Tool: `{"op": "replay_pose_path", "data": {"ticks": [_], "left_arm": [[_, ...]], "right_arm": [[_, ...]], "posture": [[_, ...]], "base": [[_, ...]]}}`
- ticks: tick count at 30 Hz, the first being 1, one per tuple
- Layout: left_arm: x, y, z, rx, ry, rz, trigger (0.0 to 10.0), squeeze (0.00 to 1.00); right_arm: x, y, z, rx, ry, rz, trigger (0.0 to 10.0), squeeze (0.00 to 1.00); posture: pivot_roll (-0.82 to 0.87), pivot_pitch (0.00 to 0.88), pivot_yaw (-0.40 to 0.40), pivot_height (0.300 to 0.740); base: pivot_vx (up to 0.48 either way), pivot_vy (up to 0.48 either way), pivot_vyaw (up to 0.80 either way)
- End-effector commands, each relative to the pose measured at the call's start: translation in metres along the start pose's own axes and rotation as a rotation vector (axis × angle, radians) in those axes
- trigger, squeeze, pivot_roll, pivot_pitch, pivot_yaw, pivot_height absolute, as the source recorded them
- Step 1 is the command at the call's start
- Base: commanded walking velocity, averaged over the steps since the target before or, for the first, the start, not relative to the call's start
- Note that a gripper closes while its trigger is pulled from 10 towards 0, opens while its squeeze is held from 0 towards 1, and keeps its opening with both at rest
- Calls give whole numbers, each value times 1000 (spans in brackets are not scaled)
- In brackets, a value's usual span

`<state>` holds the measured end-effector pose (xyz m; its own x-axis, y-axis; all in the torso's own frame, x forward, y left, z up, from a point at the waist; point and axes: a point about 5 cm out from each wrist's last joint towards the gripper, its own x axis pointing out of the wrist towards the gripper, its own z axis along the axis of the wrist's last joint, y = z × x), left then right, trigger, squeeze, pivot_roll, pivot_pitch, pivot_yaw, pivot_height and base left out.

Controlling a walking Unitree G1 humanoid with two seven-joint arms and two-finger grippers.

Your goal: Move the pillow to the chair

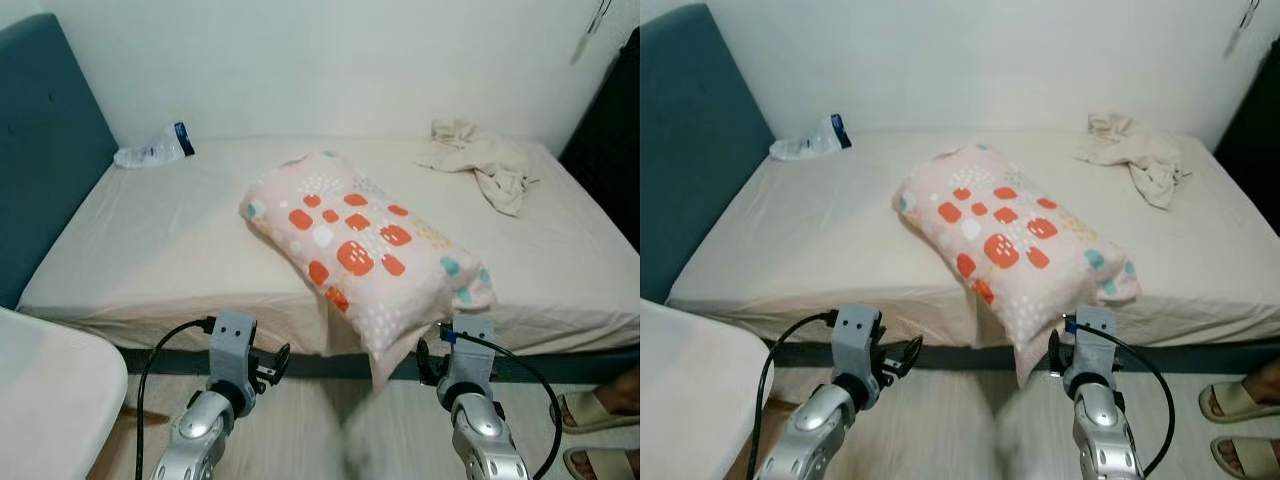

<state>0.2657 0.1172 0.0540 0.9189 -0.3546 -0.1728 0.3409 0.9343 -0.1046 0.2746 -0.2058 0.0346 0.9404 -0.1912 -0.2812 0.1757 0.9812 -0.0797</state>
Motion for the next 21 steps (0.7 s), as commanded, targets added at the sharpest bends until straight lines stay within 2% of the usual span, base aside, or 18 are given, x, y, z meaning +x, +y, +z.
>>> {"op": "replay_pose_path", "data": {"ticks": [1,6,12,19,21], "left_arm": [[-3,2,-7,-12,24,1,10000,0],[-3,1,-7,-14,25,-1,10000,0],[-3,0,-7,-16,25,-6,10000,0],[-3,0,-8,-19,25,-11,10000,0],[-3,-1,-8,-21,24,-10,10000,0]], "right_arm": [[-1,1,-2,-8,2,-1,10000,0],[-1,1,-3,-14,8,0,10000,0],[-1,1,-4,-15,14,1,10000,0],[-1,1,-4,-21,17,-3,10000,0],[-1,0,-6,-19,31,-8,10000,0]], "posture": [[-35,126,47,740],[-37,124,47,740],[-39,121,46,740],[-40,123,45,740],[-40,126,45,740]], "base": [[428,0,0],[428,0,0],[424,0,-700],[427,0,0],[428,0,-744]]}}
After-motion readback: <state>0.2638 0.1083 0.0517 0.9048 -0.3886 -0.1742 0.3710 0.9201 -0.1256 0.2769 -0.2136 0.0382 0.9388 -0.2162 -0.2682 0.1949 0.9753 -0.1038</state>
